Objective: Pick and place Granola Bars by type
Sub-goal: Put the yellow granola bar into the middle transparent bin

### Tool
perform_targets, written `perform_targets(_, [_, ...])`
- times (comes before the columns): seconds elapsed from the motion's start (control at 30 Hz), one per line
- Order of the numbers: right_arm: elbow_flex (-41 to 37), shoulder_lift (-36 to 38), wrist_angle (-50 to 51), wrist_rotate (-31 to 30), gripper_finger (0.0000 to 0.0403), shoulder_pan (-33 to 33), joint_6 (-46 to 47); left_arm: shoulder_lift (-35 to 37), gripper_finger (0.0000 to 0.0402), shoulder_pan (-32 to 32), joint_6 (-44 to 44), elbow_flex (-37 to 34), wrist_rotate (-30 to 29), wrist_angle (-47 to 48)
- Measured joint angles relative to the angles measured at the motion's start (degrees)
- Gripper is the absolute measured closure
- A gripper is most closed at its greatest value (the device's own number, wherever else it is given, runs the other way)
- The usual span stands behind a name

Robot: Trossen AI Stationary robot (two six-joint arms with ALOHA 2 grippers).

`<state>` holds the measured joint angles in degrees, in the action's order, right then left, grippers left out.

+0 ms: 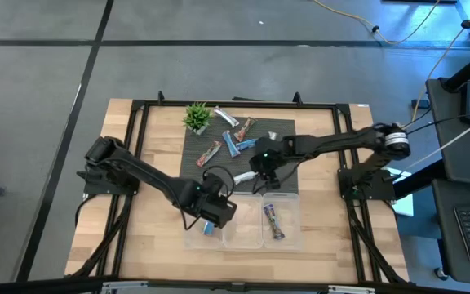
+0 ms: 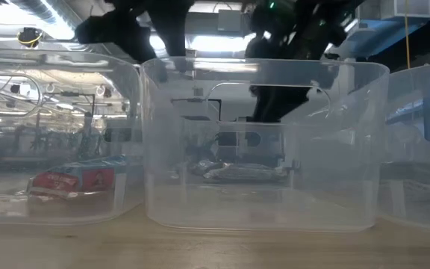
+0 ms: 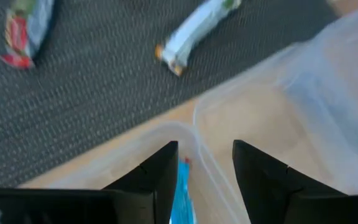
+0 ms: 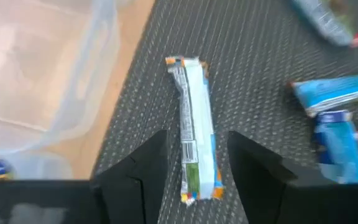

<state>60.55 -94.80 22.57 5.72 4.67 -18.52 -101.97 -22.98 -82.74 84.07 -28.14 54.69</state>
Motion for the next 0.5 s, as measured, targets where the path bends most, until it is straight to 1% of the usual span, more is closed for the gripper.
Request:
perform_targets(0.1, [0.0, -3.6, -1.7, 0.0, 0.0234, 0.0, -0.1, 1.2, 0.0255, 0.0, 0.0, 0.0, -1.3, 0.0])
perform_targets(0.33, [0.0, -9.6, -2.3, -0.5, 0.0234, 0.0, -1.2, 1.6, 0.0252, 0.5, 2.1, 0.0, -1.4, 0.0])
perform_targets(0.5, [0.1, -11.8, -3.6, -7.0, 0.0234, 0.0, -0.9, 1.6, 0.0253, 1.0, 2.1, 0.0, -1.4, 0.0])
